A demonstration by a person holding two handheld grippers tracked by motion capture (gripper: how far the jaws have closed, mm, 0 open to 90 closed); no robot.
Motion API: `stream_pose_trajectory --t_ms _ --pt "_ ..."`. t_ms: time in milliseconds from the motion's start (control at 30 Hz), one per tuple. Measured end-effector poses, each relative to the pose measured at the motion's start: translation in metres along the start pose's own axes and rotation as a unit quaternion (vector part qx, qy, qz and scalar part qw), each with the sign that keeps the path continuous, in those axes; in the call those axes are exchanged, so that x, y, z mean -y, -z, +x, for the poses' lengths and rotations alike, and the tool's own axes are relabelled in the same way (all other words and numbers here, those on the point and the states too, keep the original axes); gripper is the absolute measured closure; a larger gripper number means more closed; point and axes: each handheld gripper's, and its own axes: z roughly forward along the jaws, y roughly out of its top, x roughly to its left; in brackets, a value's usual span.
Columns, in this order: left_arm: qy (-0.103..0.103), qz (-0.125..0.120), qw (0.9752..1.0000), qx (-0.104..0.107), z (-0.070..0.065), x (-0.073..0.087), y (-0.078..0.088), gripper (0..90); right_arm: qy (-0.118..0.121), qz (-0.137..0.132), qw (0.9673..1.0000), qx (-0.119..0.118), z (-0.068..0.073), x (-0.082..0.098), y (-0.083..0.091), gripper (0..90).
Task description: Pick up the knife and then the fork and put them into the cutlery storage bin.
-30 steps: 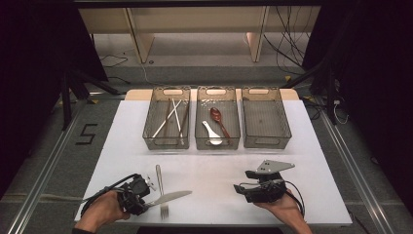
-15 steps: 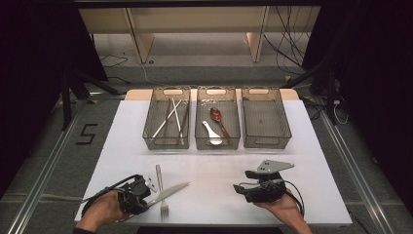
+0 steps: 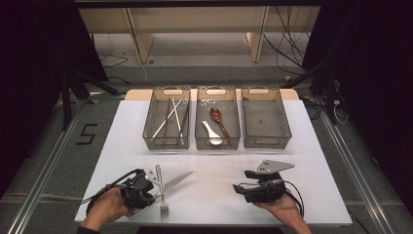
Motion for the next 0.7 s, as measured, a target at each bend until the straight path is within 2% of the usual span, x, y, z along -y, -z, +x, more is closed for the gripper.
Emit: stream_pose_trajectory --t_ms 267,467,700 --pt "-0.003 -0.019 0.9993 0.032 -0.008 -0.025 0.005 79.5 0.024 -0.019 0.9994 -0.016 0.015 -0.008 0.000 33.5" --pt "-0.022 -0.022 0.9979 0.057 -0.016 -0.049 0.004 79.6 0.064 -0.035 0.9971 -0.021 0.032 -0.014 0.001 33.5" --pt "-0.041 -0.016 0.9965 0.071 -0.022 -0.070 -0.002 79.5 0.106 -0.035 0.9935 -0.019 0.048 -0.016 -0.002 33.3"
